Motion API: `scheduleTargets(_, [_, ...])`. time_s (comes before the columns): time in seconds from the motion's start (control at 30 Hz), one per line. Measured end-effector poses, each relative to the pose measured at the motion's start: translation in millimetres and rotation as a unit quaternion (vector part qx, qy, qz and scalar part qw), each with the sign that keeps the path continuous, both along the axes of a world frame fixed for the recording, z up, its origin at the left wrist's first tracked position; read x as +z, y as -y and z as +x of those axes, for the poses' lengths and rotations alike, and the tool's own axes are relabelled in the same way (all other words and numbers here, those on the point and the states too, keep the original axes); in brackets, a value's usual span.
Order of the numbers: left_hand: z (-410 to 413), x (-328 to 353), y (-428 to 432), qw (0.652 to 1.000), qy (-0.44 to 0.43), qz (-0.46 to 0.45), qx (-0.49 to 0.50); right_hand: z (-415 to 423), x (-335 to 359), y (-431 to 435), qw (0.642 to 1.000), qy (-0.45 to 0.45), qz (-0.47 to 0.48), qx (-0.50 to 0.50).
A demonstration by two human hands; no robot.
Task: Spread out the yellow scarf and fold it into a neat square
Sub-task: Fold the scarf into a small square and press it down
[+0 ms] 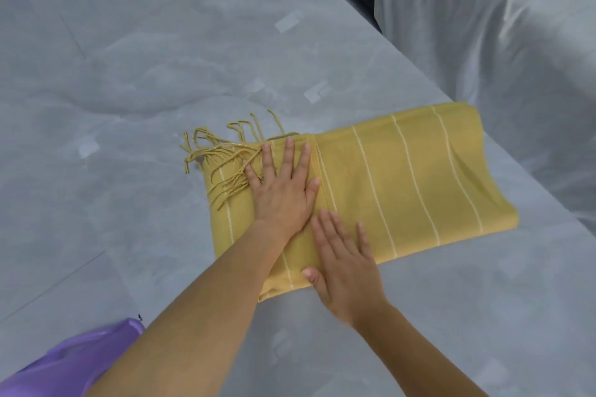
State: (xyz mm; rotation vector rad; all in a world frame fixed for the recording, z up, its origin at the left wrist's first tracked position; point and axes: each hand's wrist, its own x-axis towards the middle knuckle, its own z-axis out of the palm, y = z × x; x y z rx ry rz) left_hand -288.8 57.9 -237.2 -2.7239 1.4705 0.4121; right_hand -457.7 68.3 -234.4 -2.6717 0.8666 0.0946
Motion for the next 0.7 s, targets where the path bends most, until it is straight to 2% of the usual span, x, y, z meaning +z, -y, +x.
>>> scheduleTargets(0.13, [1, 4, 2, 1.000, -0.003, 0.009, 0.001, -13, -6, 22, 0.998, -0.055, -0.003, -0.015])
scheduleTargets(0.37, [-1, 22, -47, 0.997, 0.030, -0.022, -0.064, -16, -8, 25, 0.998, -0.063, 0.009, -0.008])
scheduleTargets(0.47, [-5, 28, -71, 0.999, 0.050, 0.014, -0.006, -16, -8, 25, 0.998, -0.063, 0.012, -0.010])
scheduleTargets(0.53, [-11, 34, -79, 0.998, 0.034, 0.049, 0.027, -16, -8, 25, 0.998, -0.060, 0.014, -0.014])
scheduleTargets(0.63, [-17, 34, -78, 0.994, 0.010, 0.099, 0.038, -16, -8, 25, 0.998, -0.060, 0.013, -0.010])
scheduleTargets(0.7, [-12, 30, -65, 0.994, 0.013, 0.095, 0.046, -16, -10, 26, 0.998, -0.059, 0.013, -0.006])
